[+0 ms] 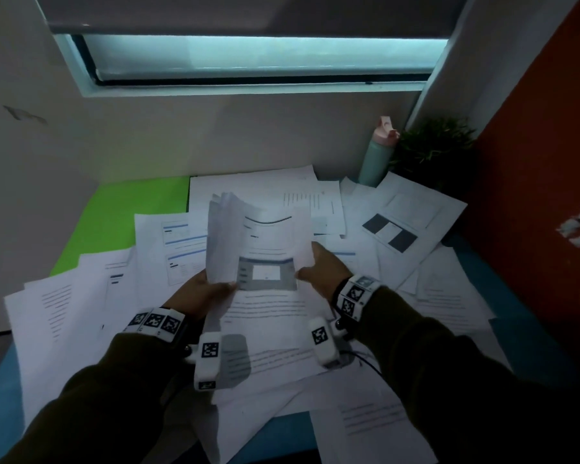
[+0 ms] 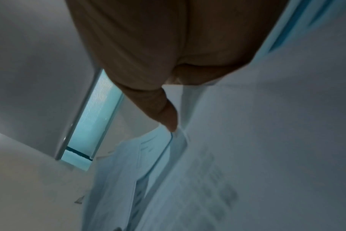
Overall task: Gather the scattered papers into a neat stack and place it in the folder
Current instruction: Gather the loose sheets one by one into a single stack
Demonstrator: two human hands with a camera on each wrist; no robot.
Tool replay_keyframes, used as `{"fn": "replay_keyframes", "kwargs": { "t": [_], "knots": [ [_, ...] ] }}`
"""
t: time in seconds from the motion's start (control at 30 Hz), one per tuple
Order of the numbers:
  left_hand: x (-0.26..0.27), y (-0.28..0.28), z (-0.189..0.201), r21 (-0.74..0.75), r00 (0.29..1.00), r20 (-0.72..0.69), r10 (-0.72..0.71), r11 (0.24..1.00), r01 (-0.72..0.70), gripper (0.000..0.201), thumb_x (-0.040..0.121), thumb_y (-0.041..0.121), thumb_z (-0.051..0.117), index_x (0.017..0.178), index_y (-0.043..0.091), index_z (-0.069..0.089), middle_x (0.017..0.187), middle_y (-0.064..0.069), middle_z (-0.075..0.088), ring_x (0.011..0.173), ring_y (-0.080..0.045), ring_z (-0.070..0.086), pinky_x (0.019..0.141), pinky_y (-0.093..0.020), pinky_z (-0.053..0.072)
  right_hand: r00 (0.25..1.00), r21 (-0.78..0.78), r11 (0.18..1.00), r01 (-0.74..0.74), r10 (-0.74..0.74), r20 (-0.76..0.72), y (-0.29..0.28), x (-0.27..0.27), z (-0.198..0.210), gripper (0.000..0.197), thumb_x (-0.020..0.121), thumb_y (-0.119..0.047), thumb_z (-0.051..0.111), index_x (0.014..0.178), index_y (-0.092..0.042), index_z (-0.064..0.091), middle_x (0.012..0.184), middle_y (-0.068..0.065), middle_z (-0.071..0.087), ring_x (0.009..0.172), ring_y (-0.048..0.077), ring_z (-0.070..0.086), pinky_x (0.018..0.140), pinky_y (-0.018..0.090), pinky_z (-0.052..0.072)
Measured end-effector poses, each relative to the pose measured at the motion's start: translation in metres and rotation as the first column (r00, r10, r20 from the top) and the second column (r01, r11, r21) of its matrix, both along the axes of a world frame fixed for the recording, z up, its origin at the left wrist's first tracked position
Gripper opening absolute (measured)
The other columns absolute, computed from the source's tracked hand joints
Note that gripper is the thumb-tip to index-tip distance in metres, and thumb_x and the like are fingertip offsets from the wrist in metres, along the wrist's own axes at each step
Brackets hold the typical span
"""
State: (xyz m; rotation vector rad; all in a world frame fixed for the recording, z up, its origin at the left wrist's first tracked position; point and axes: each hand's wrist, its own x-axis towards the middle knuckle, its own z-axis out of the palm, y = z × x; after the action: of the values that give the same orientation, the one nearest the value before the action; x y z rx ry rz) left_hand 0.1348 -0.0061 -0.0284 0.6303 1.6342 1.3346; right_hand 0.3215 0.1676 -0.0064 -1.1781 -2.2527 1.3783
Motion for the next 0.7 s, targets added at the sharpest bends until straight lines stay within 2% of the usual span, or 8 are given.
{"fn": "replay_keyframes", "kwargs": {
  "t": [0.13,0.23,0.33,0.4,0.47,0.53,0.63,0.7],
  "knots": [
    [-0.004,0.0,-0.006,0.01,1.0,0.005,-0.003,1.0,0.003,0.063,0.061,0.034,0.08,0.119,0.015,0.065,0.107,-0.015,0.075,0.099,-0.038,0.071,0.093,-0.056,0.053,0.96,0.052,0.958,0.28,-0.281,-0.003,0.03,0.024,0.011,0.056,0.084,-0.017,0.068,0.135,-0.013,0.045,0.135,0.01,0.052,0.116,0.025,0.056,0.082,0.025,0.044],
    [-0.003,0.001,-0.007,0.012,1.0,-0.007,0.006,1.0,-0.006,0.047,0.069,0.026,0.075,0.114,0.016,0.066,0.1,-0.013,0.077,0.095,-0.038,0.071,0.087,-0.051,0.056,0.835,0.245,0.88,0.407,-0.467,0.29,0.065,0.062,0.014,0.068,0.077,-0.029,0.072,0.134,-0.004,0.043,0.133,0.019,0.05,0.115,0.032,0.055,0.087,0.033,0.049],
    [-0.003,0.004,-0.009,0.004,0.999,-0.041,0.021,1.0,-0.021,0.027,0.078,0.017,0.075,0.103,0.015,0.066,0.078,-0.007,0.077,0.075,-0.027,0.072,0.069,-0.038,0.055,0.832,0.192,0.93,0.314,-0.367,0.416,0.073,0.088,0.011,0.05,0.076,-0.028,0.075,0.111,0.0,0.051,0.102,0.012,0.056,0.086,0.021,0.058,0.077,0.029,0.048],
    [-0.002,0.005,-0.01,0.002,0.998,-0.049,0.029,1.0,-0.029,0.011,0.089,0.008,0.067,0.097,0.015,0.064,0.063,-0.001,0.073,0.057,-0.015,0.068,0.057,-0.029,0.051,0.883,0.198,0.955,0.222,-0.283,0.376,0.067,0.092,0.003,0.031,0.078,-0.023,0.075,0.094,-0.005,0.055,0.088,0.006,0.053,0.084,0.019,0.054,0.073,0.028,0.045],
    [-0.003,0.005,-0.011,-0.004,0.999,-0.039,0.036,0.999,-0.036,0.011,0.092,0.006,0.063,0.1,0.013,0.063,0.062,0.0,0.073,0.055,-0.015,0.067,0.055,-0.028,0.05,0.915,0.231,0.963,0.136,-0.211,0.343,0.061,0.09,-0.005,0.026,0.078,-0.02,0.074,0.08,-0.002,0.055,0.082,0.011,0.059,0.081,0.02,0.053,0.062,0.026,0.039],
    [-0.003,0.003,-0.011,0.004,1.0,-0.004,0.028,1.0,-0.028,0.02,0.089,0.007,0.067,0.108,0.01,0.063,0.071,-0.004,0.075,0.061,-0.019,0.071,0.059,-0.031,0.053,0.943,0.268,0.959,0.094,-0.172,0.284,0.059,0.089,-0.009,0.026,0.079,-0.018,0.073,0.081,0.002,0.057,0.088,0.015,0.063,0.079,0.019,0.052,0.061,0.026,0.036],
    [-0.002,0.002,-0.009,0.003,1.0,0.018,0.024,1.0,-0.024,0.041,0.074,0.016,0.073,0.113,0.01,0.063,0.084,-0.01,0.078,0.072,-0.025,0.074,0.065,-0.035,0.056,0.95,0.349,0.934,0.071,-0.17,0.263,0.063,0.094,-0.003,0.023,0.085,-0.017,0.067,0.072,-0.011,0.05,0.076,0.001,0.054,0.08,0.02,0.051,0.057,0.026,0.034],
    [-0.001,0.002,-0.007,0.001,1.0,0.01,0.027,1.0,-0.027,0.033,0.077,0.013,0.073,0.108,0.011,0.064,0.077,-0.007,0.077,0.065,-0.021,0.073,0.061,-0.032,0.055,0.958,0.396,0.915,0.08,-0.181,0.224,0.068,0.1,0.003,0.012,0.088,-0.017,0.064,0.087,-0.005,0.061,0.085,0.003,0.059,0.083,0.021,0.054,0.065,0.026,0.037]
  ]
}}
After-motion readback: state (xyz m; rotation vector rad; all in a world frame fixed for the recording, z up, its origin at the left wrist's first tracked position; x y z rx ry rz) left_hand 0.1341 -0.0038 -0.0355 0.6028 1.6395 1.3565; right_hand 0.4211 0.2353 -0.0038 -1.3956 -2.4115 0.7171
